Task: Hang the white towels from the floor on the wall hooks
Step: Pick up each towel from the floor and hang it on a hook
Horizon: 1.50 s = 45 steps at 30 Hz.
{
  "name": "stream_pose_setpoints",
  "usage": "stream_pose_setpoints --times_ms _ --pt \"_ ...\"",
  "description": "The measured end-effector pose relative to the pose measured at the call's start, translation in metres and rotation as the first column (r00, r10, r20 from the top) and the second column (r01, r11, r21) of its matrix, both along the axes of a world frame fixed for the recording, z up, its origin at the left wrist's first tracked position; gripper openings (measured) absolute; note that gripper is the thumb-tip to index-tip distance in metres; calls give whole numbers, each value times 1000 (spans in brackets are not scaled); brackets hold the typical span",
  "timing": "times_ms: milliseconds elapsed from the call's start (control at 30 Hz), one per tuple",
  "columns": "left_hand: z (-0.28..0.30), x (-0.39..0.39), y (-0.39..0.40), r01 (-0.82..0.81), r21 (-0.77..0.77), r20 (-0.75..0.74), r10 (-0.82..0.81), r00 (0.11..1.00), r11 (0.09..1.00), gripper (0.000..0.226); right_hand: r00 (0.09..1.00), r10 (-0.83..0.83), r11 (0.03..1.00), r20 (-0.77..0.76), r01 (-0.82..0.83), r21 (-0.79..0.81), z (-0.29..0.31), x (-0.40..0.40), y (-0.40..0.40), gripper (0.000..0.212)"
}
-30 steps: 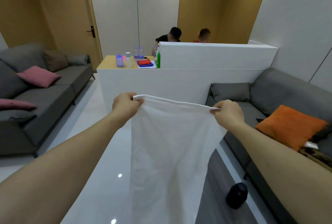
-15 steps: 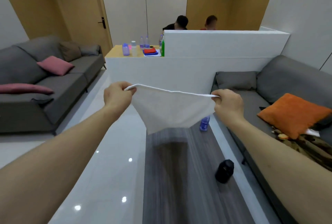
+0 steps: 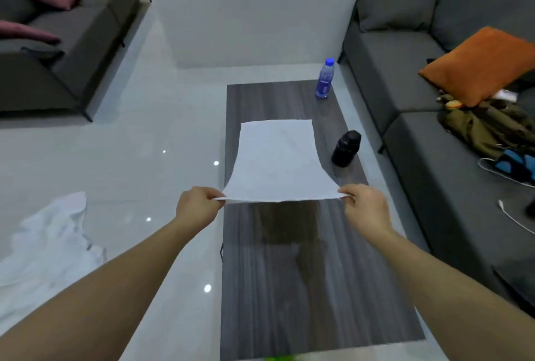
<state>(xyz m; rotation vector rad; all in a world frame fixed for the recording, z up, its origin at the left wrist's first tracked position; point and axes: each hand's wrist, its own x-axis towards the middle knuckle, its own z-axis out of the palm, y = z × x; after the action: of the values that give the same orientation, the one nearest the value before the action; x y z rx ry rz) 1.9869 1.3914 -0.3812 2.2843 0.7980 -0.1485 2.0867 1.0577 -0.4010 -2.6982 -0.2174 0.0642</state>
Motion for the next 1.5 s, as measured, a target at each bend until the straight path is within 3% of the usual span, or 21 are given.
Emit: stream_pose_setpoints --times_ms 300,500,700,967,1133,1333,1500 --pt "-47 -137 -44 107 -34 -139 -111 984 994 16 990 -56 998 -132 52 -38 -37 -162 -57 18" --pt "-45 -167 -51 175 -8 -162 -174 971 985 19 978 -103 995 -179 99 -27 -35 -193 -68 14" --pt "-54 -123 -51 122 10 -160 -118 980 993 21 961 -71 996 -268 53 -74 -44 -143 -64 16" --pt "-102 2 -32 -19 72 -185 32 982 997 23 934 -7 1000 -358 -1 -22 -80 4 -30 20" --pt "-151 40 -28 -90 1 -413 82 907 996 62 928 -51 996 -369 20 -89 -115 62 -14 34" --pt "-201 -4 -47 -158 -108 -575 68 815 981 56 768 -184 983 -613 130 -132 -178 21 -45 30" --pt "-234 -60 -68 -259 -144 -686 93 722 955 34 504 -308 949 -807 229 -219 -228 -59 -64 19"
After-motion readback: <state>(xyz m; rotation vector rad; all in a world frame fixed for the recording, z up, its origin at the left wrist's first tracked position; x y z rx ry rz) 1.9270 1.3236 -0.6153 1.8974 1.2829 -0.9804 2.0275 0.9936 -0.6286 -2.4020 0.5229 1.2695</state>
